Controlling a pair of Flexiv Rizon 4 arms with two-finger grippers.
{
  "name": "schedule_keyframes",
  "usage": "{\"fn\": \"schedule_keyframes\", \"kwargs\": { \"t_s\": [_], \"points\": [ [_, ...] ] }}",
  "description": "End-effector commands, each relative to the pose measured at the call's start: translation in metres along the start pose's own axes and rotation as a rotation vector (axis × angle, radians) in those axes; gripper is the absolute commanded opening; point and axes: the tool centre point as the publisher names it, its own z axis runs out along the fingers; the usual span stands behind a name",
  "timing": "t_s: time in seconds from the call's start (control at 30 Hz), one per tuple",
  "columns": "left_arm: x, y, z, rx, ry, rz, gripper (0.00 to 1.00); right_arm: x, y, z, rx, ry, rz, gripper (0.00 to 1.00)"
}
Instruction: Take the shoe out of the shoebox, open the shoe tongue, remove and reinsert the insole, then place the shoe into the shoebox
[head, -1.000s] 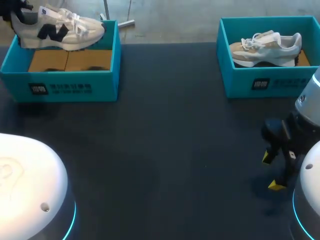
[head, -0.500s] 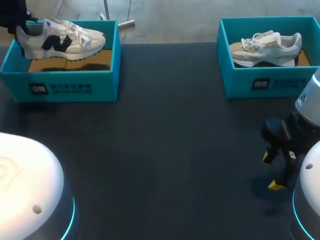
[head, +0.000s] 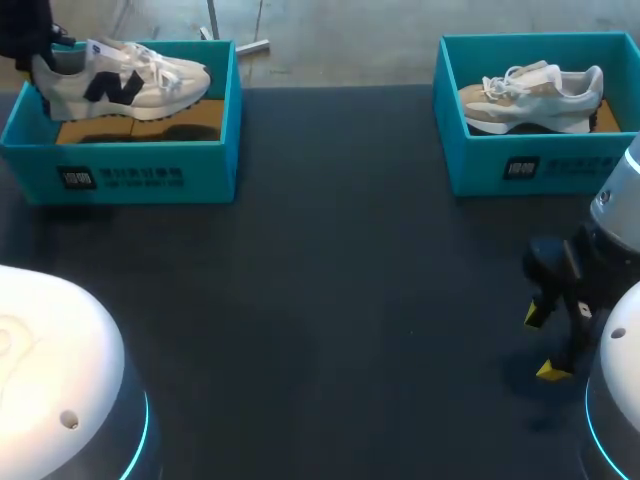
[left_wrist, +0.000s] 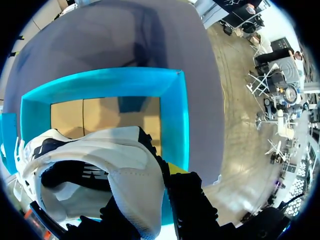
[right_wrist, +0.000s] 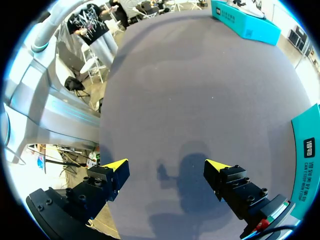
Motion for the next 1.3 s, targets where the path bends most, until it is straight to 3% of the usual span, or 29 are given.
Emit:
{"fn": "schedule_keyframes", "kwargs": {
  "t_s": [0.03,0.43,0.9,1.3],
  "points": [
    [0.007,-0.007,-0.004,-0.011,-0.005,-0.001,0.0,0.001,0.0,0.001,0.001,-0.002,0.001,1.0],
    [0.003,-0.017,0.014,-0.004,0.046,0.012,0.0,0.001,0.0,0.001,0.001,-0.002,0.001,1.0],
    [-0.005,-0.029,0.019,-0.014,0.053,0.057,0.0,0.001,0.0,0.001,0.001,-0.002,0.001,1.0],
    [-0.005,-0.049,0.034,0.045,0.042,0.058,0.0,0.001,0.0,0.001,0.001,-0.002,0.001,1.0]
  ]
}}
